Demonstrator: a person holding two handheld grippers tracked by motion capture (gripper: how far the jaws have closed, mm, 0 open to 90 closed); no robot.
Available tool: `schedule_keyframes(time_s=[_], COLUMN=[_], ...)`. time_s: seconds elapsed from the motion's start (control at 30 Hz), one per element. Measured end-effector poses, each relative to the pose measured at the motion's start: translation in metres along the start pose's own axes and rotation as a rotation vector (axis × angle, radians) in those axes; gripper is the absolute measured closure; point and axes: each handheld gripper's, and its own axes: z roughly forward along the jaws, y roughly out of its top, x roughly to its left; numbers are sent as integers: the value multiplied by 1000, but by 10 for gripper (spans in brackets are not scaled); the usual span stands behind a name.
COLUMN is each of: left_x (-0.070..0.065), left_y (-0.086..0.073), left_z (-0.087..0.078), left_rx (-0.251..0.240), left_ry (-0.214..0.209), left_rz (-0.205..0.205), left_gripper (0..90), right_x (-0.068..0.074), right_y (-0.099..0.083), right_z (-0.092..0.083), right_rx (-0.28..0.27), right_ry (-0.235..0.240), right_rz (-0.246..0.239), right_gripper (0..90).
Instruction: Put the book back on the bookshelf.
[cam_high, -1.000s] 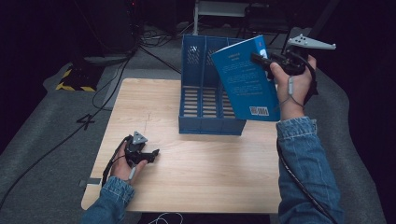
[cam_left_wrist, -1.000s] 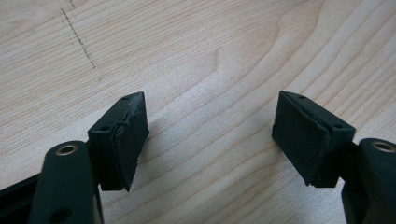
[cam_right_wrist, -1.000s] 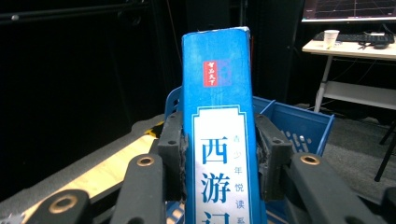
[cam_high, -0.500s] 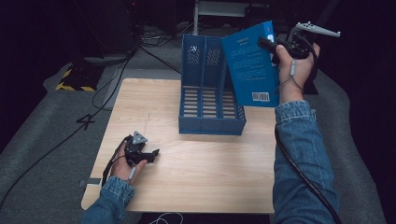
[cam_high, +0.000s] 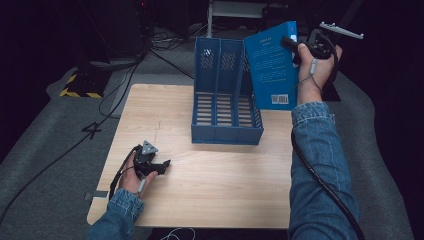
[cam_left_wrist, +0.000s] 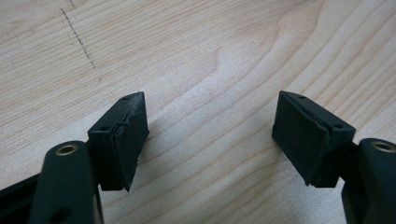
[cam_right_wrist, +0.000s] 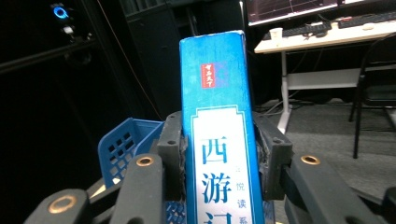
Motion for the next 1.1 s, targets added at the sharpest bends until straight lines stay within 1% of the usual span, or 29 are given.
schedule_keyframes(time_s=[0.07, 0.1, 0.2, 0.33, 0.37, 0.4, 0.47, 0.6, 0.83, 0.87, 1.0, 1.03, 1.07, 1.1], left_x=[0, 0, 0, 0, 0, 0, 0, 0, 0, 0, 0, 0, 0, 0], left_y=[0, 0, 0, 0, 0, 0, 0, 0, 0, 0, 0, 0, 0, 0], left_z=[0, 0, 0, 0, 0, 0, 0, 0, 1, 1, 1, 1, 1, 1], left_rx=[0, 2, 1, -1, -2, -2, -2, -1, -6, -6, -7, -5, -5, -7], left_ry=[0, 0, 1, 1, 1, 1, 1, 1, 2, 2, 3, 2, 2, 3], left_rz=[0, 0, 0, -3, -3, -3, -3, -4, -5, -5, -4, -3, -3, -5], left_gripper=[270, 270, 269, 269, 269, 269, 269, 269, 269, 269, 269, 269, 269, 268], right_x=[1, 4, 6, 12, 14, 18, 21, 28, 36, 39, 42, 43, 43, 44], right_y=[0, 0, 0, -1, -2, -5, -8, -15, -21, -24, -27, -31, -31, -34], right_z=[2, 6, 9, 17, 19, 23, 28, 41, 47, 49, 49, 49, 49, 49], right_rx=[5, 16, 11, -8, -17, -29, -34, -24, -30, -20, -9, 7, 7, 21], right_ry=[-5, -19, -25, -40, -51, -72, -82, -74, -50, -56, -46, -40, -40, -37], right_rz=[-8, -9, -3, 3, 10, 15, 17, -1, -41, -56, -66, -69, -69, -80], right_gripper=[616, 615, 615, 615, 614, 614, 614, 613, 612, 610, 608, 606, 606, 604])
